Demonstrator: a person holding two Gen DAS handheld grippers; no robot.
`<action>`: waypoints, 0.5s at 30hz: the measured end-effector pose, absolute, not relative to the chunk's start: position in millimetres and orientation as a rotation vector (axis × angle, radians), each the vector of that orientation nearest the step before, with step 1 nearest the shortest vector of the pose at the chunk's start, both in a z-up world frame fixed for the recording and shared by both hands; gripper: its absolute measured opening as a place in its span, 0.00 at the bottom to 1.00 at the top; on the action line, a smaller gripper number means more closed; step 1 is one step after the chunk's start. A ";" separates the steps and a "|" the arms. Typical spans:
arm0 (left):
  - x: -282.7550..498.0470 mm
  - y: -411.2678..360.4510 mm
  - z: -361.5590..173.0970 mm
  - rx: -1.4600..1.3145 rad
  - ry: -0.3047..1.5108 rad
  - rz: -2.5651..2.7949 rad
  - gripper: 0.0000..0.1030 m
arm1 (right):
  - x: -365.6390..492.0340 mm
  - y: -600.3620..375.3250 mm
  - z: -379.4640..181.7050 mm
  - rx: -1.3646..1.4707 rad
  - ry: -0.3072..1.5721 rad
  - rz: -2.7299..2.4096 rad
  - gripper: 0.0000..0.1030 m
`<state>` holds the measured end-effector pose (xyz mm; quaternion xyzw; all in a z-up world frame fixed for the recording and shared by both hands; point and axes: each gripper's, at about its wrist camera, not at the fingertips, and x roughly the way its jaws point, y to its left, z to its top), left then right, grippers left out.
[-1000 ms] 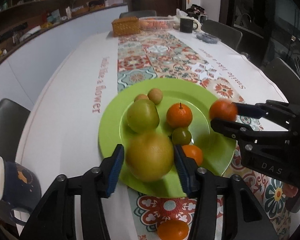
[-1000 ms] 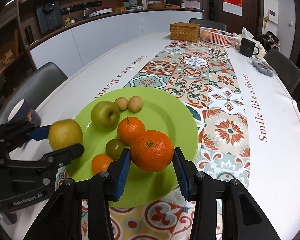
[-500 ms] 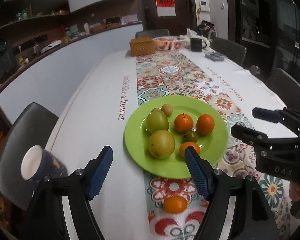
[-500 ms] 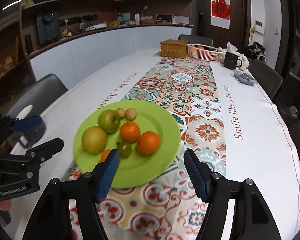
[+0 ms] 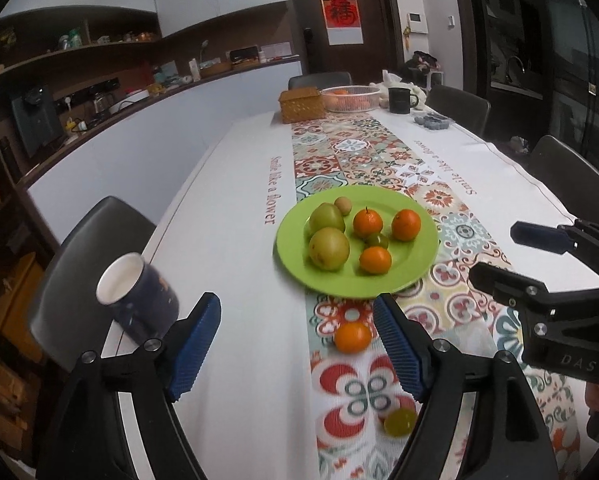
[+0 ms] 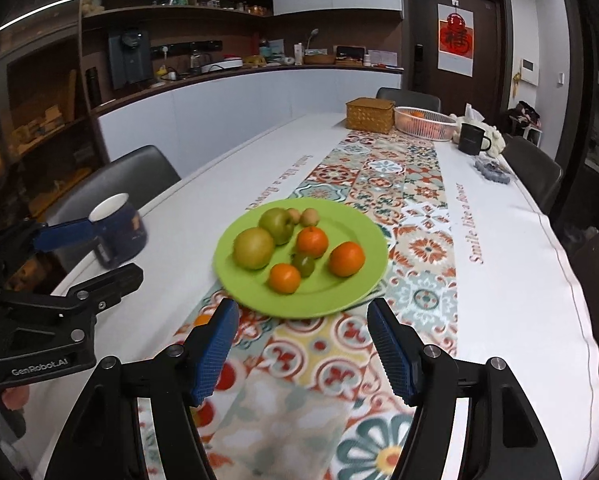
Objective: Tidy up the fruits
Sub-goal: 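Move both open tools toward the last mandarin and small green fruit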
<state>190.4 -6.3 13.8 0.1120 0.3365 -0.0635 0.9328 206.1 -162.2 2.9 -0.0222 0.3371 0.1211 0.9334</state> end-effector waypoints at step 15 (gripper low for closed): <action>140.4 26.6 -14.1 0.187 0.754 -0.069 0.77 | 161.2 -123.6 -28.8 -0.048 0.799 0.338 0.66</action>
